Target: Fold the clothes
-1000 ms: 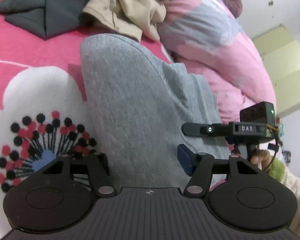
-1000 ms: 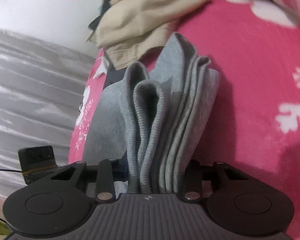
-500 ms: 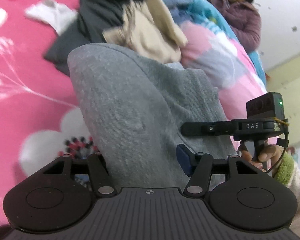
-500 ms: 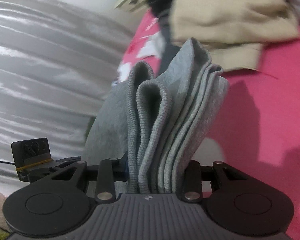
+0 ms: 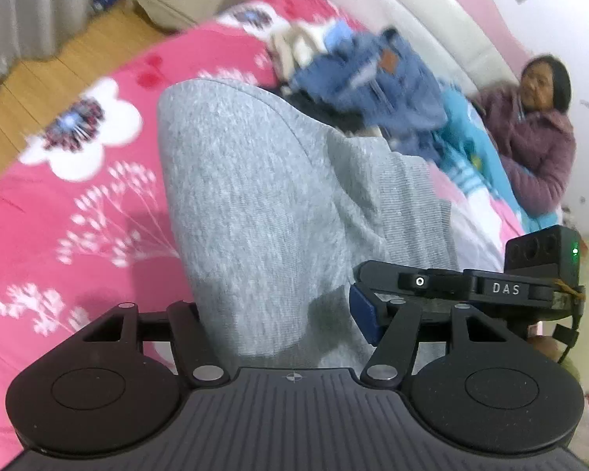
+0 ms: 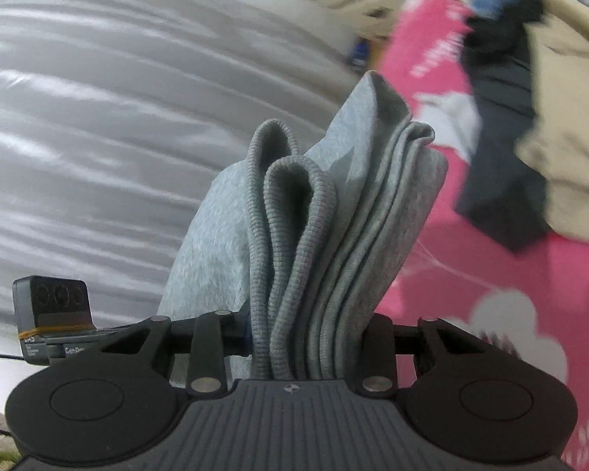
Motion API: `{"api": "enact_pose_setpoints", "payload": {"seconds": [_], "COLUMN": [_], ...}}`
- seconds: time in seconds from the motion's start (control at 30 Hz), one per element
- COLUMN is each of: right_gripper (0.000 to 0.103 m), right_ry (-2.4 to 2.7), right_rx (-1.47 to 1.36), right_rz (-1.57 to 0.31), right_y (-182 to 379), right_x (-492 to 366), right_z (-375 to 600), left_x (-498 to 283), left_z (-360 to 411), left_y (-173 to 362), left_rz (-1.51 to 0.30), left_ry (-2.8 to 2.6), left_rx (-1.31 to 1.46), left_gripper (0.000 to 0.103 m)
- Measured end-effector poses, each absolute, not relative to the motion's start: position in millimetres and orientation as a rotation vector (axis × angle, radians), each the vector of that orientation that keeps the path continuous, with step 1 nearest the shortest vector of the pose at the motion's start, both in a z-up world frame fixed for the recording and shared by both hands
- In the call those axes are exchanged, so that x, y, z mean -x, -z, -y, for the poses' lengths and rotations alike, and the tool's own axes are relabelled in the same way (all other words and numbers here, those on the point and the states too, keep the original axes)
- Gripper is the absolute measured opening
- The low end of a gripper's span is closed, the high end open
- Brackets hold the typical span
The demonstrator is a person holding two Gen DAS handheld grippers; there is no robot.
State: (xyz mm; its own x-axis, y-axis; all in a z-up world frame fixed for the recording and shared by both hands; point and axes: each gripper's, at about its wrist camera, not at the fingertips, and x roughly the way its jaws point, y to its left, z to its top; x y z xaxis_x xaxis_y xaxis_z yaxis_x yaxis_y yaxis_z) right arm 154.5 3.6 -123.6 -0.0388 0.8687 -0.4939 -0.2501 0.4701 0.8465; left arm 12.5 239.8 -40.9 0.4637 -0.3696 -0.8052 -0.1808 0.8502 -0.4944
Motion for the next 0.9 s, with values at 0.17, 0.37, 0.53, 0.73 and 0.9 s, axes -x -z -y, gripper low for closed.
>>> {"api": "enact_pose_setpoints", "payload": {"seconds": [0.17, 0.37, 0.53, 0.73, 0.9], "right_gripper": [0.04, 0.04, 0.04, 0.04, 0.04], "right_ry": [-1.104, -1.155, -1.193, -1.279, -1.388], "right_rx": [-0.605, -0.42, -0.262, -0.061, -0.029], "right_rz": [-1.377, -1.486, -1.566, -1.561, -1.565], "right_y": [139, 127, 118, 135, 179], "right_x": [-160, -145, -130, -58, 21], "right_z": [-31, -61, -87, -151, -232], "left_x": [2, 42, 84, 161, 256], "left_z": [-247, -246, -250, -290, -343], "left_y": [35, 44, 55, 98, 136], "left_rz": [-1.074, -1.051, -0.987, -0.899, -0.822], "left_ry": [-0.034, -0.169, -0.238, -0.336, -0.454], "left_rx": [0.624, 0.785, 0.867, 0.947, 0.929], "left_gripper": [0.061, 0.061, 0.061, 0.061, 0.061]}}
